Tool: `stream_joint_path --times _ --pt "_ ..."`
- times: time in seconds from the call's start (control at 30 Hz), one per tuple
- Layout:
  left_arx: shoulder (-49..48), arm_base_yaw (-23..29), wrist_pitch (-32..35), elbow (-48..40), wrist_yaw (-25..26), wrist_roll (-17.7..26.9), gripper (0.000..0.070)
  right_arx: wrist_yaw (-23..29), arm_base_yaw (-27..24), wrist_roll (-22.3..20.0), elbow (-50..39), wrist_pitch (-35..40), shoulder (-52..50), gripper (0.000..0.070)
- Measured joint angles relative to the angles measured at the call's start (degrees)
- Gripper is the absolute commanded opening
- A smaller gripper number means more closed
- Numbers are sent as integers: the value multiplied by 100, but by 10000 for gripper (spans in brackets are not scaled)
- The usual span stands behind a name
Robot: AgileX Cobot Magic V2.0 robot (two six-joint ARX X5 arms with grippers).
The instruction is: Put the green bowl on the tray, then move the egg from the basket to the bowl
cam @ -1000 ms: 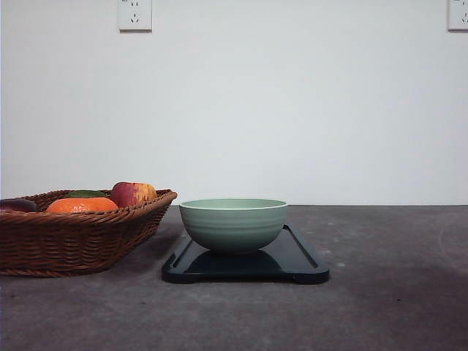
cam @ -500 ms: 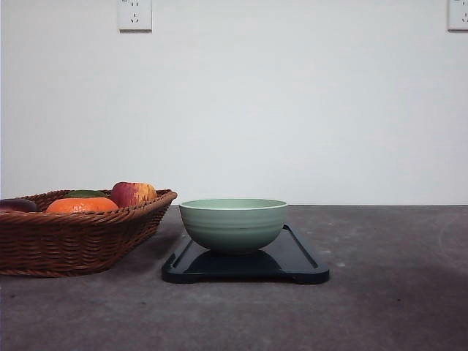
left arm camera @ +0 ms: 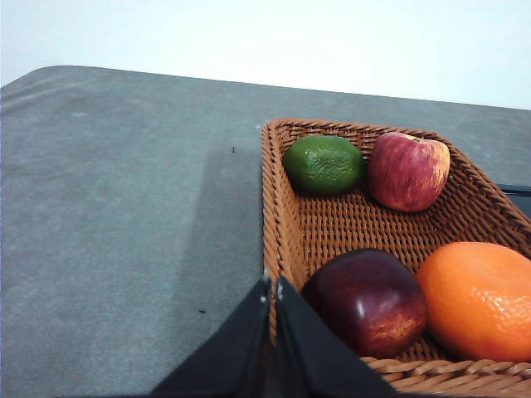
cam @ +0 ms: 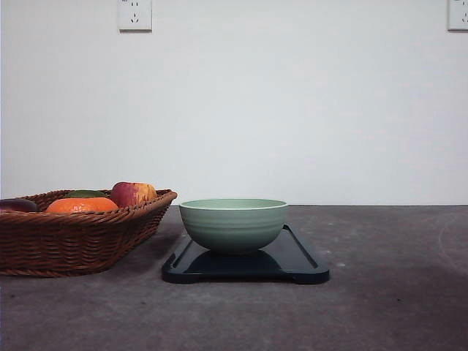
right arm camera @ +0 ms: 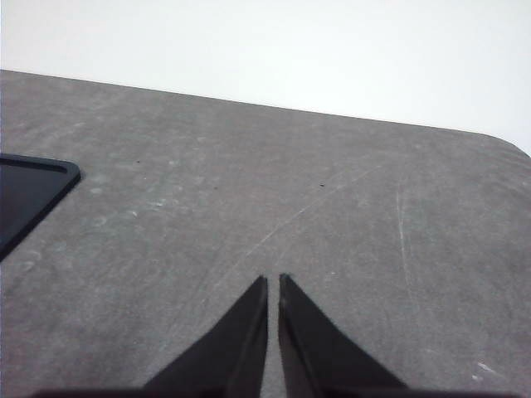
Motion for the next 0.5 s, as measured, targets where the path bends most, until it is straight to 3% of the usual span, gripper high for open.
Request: stream_joint_path --times 0.5 --pt "0 0 0 0 0 1 0 0 0 1 0 0 0 16"
